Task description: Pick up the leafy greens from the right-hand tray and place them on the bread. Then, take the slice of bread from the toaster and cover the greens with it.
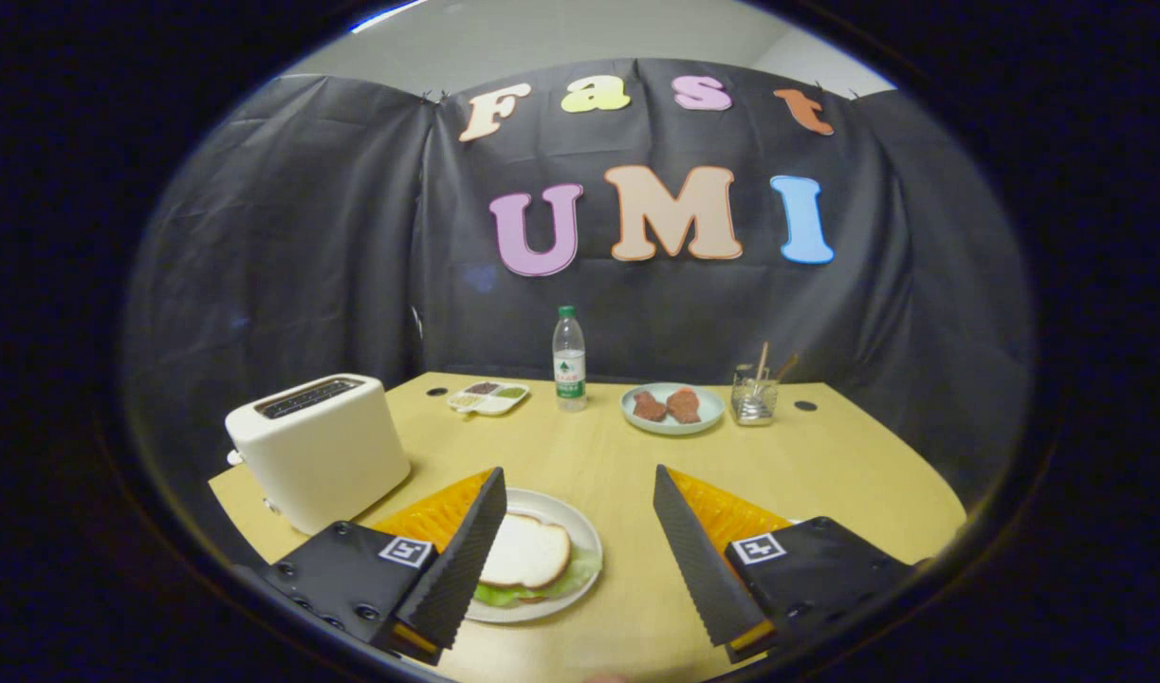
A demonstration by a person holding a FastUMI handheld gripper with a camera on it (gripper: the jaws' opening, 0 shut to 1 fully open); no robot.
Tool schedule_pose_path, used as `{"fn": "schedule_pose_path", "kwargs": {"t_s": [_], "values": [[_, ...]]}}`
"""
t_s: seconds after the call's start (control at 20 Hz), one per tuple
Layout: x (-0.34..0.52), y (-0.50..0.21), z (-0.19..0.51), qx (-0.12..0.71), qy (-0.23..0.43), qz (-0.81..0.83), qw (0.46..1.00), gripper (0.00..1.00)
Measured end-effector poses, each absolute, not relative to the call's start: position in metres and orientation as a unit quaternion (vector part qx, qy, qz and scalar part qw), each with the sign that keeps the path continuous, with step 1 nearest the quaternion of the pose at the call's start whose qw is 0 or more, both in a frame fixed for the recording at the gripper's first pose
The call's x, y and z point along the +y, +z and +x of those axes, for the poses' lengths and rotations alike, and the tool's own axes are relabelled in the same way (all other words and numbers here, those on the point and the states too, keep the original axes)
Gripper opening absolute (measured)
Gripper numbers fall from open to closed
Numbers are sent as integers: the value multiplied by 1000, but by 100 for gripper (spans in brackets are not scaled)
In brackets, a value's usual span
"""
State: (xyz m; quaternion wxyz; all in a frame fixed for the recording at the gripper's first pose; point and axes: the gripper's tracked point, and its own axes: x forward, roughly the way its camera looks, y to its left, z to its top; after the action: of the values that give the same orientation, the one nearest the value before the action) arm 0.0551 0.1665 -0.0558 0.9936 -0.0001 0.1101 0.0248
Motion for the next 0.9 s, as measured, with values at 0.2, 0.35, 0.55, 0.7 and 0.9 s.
{"fn": "schedule_pose_path", "kwargs": {"t_s": [0.2, 0.35, 0.55, 0.7, 0.9], "values": [[129, -11, 60, 63, 7, 9, 998, 97], [106, 28, 68, 19, -4, 4, 1000, 97], [98, 40, 72, -15, 0, -3, 1000, 98], [97, 23, 70, -5, 7, 2, 1000, 98], [91, 15, 66, -16, 7, 15, 1000, 98]]}}
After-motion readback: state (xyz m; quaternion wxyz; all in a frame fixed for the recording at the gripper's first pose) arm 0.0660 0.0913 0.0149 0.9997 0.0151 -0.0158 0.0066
